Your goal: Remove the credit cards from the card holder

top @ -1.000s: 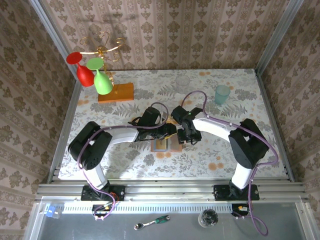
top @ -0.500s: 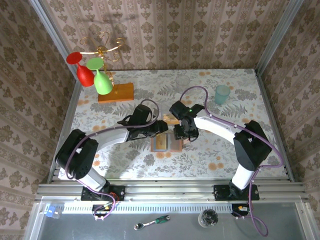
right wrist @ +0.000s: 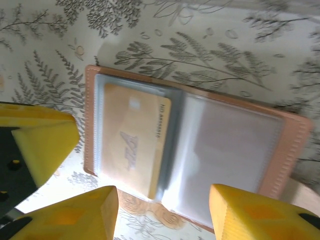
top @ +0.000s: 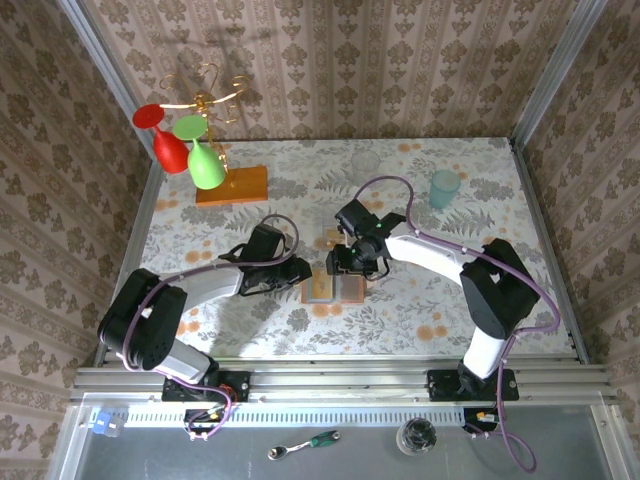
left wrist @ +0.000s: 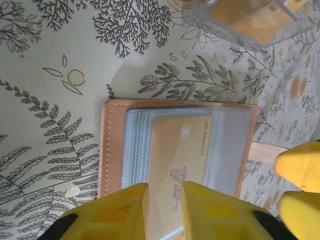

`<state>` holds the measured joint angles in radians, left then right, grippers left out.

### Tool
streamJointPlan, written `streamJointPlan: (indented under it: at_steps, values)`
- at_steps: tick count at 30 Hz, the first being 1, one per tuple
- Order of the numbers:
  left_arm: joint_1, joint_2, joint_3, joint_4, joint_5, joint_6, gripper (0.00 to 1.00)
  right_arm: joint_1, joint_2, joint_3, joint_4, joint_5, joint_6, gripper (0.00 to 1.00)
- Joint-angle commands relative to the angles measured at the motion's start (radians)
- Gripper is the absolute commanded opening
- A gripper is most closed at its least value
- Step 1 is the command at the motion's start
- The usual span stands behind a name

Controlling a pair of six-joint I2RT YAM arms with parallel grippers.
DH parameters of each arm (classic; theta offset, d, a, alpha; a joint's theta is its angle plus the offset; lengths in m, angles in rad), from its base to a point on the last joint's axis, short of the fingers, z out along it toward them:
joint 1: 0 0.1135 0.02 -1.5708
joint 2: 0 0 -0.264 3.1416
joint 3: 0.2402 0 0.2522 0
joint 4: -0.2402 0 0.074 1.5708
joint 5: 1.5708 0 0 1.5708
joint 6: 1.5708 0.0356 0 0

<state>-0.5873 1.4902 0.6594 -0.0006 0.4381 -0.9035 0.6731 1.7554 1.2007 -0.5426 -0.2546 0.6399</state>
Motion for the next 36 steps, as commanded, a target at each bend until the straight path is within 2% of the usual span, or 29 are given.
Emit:
streamJointPlan:
  at_steps: [1,5,11,23,36]
  values:
    - [0.007,-0.009,-0.009,0.001,0.015,0.022,0.22,0.006,0.036,-0.037,0.127,-0.107,0.068,0.52]
    - [0.009,0.012,-0.008,0.023,0.036,0.022,0.14,0.006,0.061,-0.067,0.213,-0.155,0.102,0.5]
    - [0.009,0.046,-0.003,0.048,0.062,0.017,0.07,0.003,0.095,-0.094,0.283,-0.201,0.131,0.49]
    - [0.006,0.099,-0.004,0.027,0.065,0.02,0.01,-0.006,0.105,-0.115,0.297,-0.207,0.137,0.46]
    - [0.0,0.105,-0.012,0.014,0.055,0.019,0.0,-0.01,0.111,-0.127,0.252,-0.161,0.108,0.45]
